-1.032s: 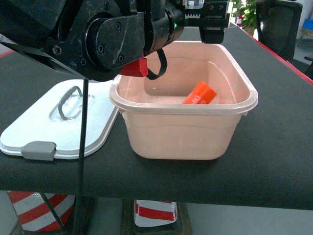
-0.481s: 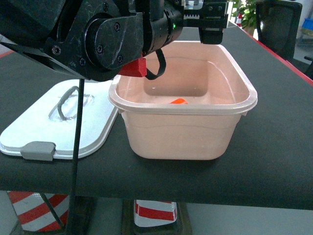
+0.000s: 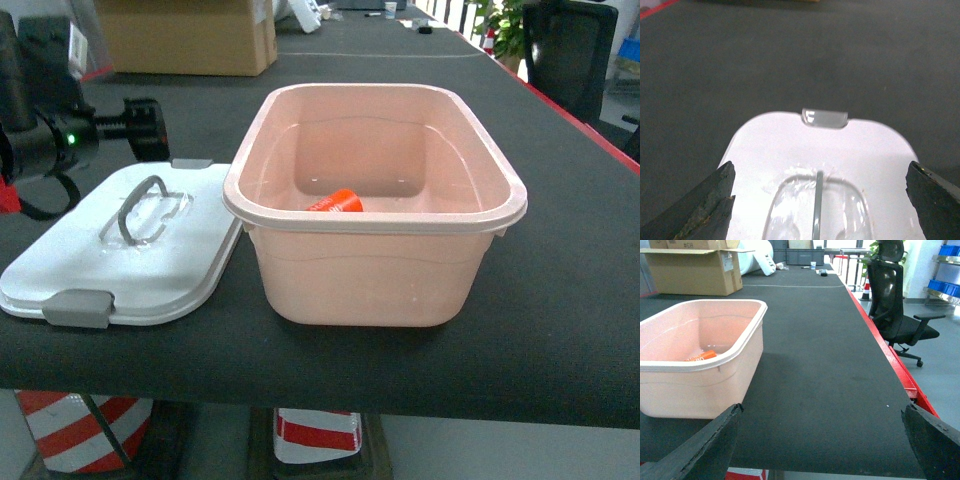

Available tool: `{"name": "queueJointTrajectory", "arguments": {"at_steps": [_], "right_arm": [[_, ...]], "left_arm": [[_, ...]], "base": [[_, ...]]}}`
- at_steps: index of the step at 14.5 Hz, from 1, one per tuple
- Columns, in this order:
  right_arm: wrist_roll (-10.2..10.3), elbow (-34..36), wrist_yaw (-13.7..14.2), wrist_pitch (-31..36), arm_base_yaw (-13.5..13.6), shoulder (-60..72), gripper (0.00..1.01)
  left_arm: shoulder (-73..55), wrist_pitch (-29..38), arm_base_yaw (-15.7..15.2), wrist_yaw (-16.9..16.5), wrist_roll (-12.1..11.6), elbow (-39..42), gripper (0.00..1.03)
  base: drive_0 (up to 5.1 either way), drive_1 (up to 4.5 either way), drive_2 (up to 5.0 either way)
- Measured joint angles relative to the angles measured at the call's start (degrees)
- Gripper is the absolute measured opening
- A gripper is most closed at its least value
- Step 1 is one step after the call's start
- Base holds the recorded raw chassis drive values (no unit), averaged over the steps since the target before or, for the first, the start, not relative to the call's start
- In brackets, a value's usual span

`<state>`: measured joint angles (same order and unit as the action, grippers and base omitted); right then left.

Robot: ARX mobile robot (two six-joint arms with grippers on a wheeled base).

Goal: Pick capacitor and pack into box

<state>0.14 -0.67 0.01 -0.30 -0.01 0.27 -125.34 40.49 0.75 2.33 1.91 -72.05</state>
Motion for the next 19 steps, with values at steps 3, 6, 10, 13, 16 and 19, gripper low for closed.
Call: {"name": "queueJointTrajectory", "arguments": {"at_steps": [3,6,10,13,16,19], "right_arm": [[0.0,0.0,0.0,-0.02,0.0,0.0,0.98],[0.0,0.0,0.0,0.0,0.0,0.0,0.98],[0.0,0.0,0.0,0.0,0.0,0.0,0.98],[0.0,0.0,0.0,0.0,0.0,0.0,0.98],[0.0,0.0,0.0,0.0,0.0,0.0,0.98],[0.0,0.0,0.0,0.0,0.0,0.0,0.98]], "left_arm": [[-4.76,-3.89,-0.22,-1.07,-1.27,-0.11,0.98],[-7.72,-6.67,-0.22,-1.92,-2.84,-3.39,0.71],[-7.91,-6.25,-0.22,-2.27,-3.89,-4.55,0.25],[-7.91,-6.62,-0.22,-2.34,-3.85,-4.55,0.02],[-7.87,-6.64,-0.96,-2.38,-3.8,-4.55,0.02],[-3.93,-9.25,-2.75,-2.12,-3.69,-4.57,0.02]], "base": [[0.0,0.0,0.0],[0.0,0.0,0.0],[0.0,0.0,0.0],[0.0,0.0,0.0],[0.0,0.0,0.0],[0.0,0.0,0.0]]}}
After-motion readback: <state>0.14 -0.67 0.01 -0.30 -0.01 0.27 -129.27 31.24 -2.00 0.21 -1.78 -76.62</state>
